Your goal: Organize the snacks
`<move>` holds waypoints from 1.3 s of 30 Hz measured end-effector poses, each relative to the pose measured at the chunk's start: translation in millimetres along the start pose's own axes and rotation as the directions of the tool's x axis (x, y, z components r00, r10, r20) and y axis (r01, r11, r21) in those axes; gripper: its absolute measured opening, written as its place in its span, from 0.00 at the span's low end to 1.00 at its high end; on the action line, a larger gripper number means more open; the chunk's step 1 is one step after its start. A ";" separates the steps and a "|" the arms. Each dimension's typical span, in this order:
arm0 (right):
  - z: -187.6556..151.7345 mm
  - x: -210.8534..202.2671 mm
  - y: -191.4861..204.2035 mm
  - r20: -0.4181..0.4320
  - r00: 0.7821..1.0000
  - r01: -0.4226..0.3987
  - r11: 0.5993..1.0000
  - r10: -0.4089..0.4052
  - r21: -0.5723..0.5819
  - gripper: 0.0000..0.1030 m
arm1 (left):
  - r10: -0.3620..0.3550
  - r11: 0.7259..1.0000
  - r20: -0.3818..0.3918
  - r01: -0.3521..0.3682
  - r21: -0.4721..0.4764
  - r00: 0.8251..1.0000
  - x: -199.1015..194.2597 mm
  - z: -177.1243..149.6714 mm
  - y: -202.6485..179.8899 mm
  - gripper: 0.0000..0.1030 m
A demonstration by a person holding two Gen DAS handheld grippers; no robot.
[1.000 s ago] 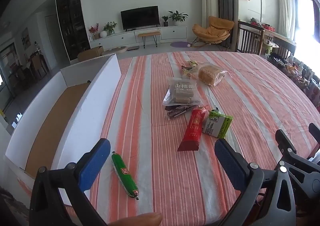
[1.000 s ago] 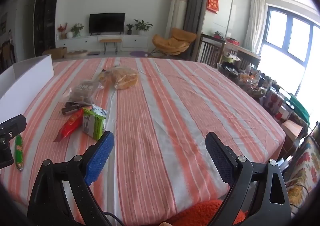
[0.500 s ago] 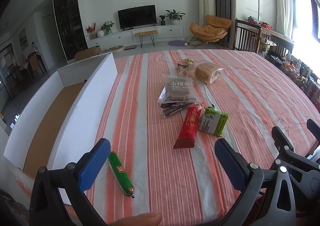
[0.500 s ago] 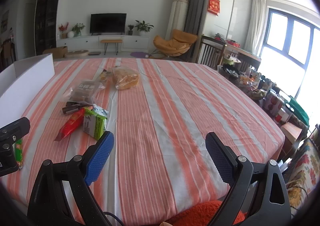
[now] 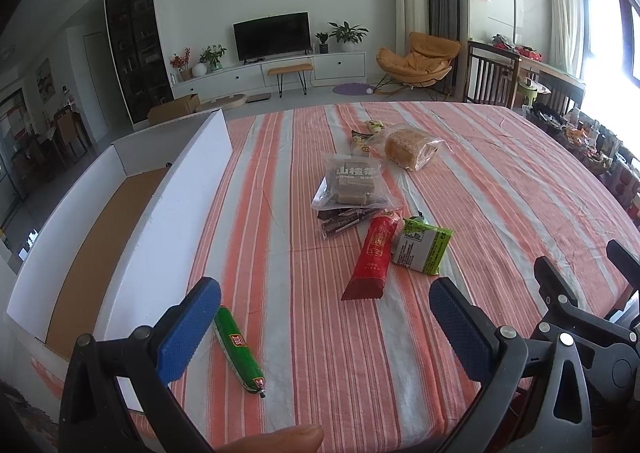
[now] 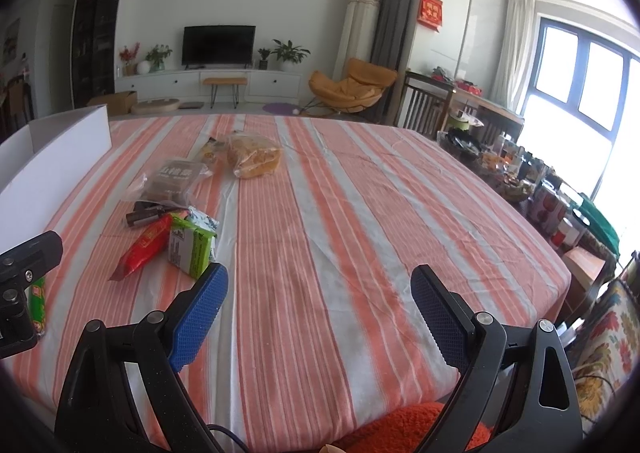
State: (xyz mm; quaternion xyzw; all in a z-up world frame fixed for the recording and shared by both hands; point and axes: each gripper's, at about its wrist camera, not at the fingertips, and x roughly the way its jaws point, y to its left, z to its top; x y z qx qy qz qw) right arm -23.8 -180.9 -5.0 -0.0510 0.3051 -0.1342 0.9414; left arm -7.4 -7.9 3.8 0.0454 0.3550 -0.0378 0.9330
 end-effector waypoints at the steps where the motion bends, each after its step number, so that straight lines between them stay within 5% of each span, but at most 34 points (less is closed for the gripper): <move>1: 0.0 0.0 0.0 0.000 1.000 0.000 1.000 0.000 0.000 0.92 | 0.000 1.000 0.000 0.000 0.000 1.000 -0.1 0.0 -0.1 1.00; 39: -1.1 0.0 3.6 -0.005 1.000 -0.009 1.000 0.009 -0.003 0.92 | -0.006 1.000 -0.011 0.006 -0.001 1.000 3.7 -2.4 -4.3 1.00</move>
